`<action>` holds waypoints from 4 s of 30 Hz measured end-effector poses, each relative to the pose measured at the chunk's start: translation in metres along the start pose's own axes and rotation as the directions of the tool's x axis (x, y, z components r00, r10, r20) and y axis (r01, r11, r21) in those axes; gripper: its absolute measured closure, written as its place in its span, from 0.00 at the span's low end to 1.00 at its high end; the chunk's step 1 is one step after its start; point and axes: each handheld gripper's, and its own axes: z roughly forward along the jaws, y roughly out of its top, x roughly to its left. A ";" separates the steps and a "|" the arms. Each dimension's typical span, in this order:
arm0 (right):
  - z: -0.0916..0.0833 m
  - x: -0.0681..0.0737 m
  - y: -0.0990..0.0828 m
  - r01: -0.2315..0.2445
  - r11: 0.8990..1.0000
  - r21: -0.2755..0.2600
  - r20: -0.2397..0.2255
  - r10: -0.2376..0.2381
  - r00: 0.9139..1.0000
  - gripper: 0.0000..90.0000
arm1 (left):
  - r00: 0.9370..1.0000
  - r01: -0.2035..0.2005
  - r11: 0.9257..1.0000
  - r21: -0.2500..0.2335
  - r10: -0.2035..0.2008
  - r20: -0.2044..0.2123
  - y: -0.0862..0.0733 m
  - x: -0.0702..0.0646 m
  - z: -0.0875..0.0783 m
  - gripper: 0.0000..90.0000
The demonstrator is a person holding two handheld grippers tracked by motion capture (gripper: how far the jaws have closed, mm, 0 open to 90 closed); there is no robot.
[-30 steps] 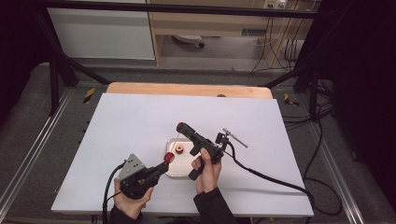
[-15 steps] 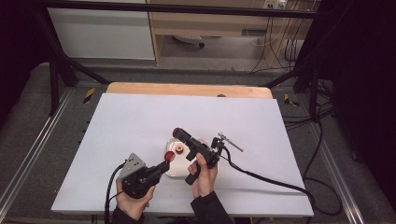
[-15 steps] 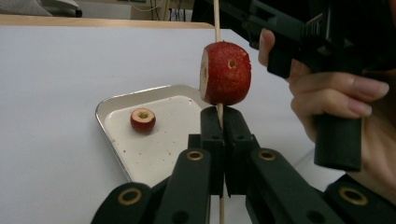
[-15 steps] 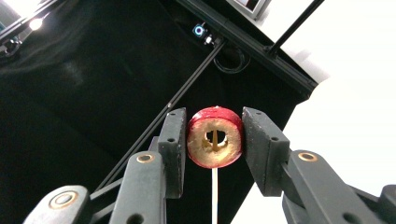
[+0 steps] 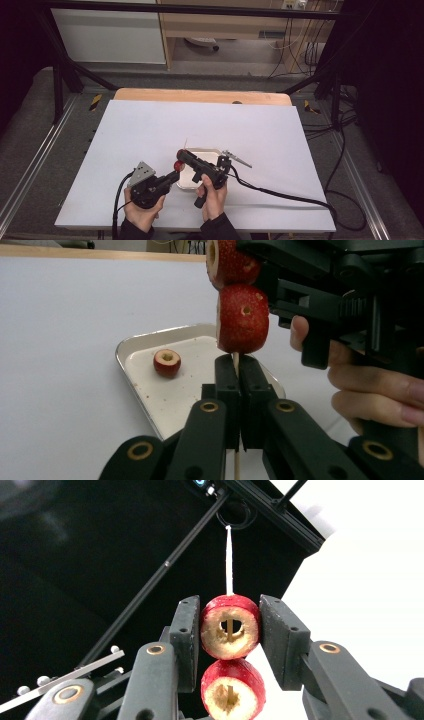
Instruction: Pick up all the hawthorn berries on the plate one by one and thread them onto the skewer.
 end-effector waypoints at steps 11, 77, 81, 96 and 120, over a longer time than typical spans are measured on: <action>-0.012 0.004 0.028 0.268 0.932 0.243 0.163 -0.312 0.936 0.23 | 0.998 -0.064 0.997 0.032 0.065 -0.025 -0.005 0.021 -0.004 0.98; 0.113 -0.053 0.054 0.047 0.305 0.951 0.189 -0.696 0.692 0.63 | 0.994 -0.107 0.987 0.120 0.110 -0.024 -0.015 0.064 -0.017 0.98; 0.113 -0.055 0.053 0.039 0.308 0.950 0.195 -0.689 0.698 0.67 | 0.993 -0.108 0.987 0.120 0.112 -0.024 -0.015 0.064 -0.017 0.98; 0.093 -0.020 0.073 0.109 0.441 0.891 0.223 -0.633 0.741 0.68 | 0.992 -0.118 0.988 0.100 0.121 -0.021 -0.013 0.059 -0.020 0.98; 0.004 0.000 0.048 0.261 0.950 0.170 0.164 -0.289 0.943 0.68 | 0.995 -0.098 0.994 0.054 0.099 -0.016 -0.010 0.028 -0.020 0.98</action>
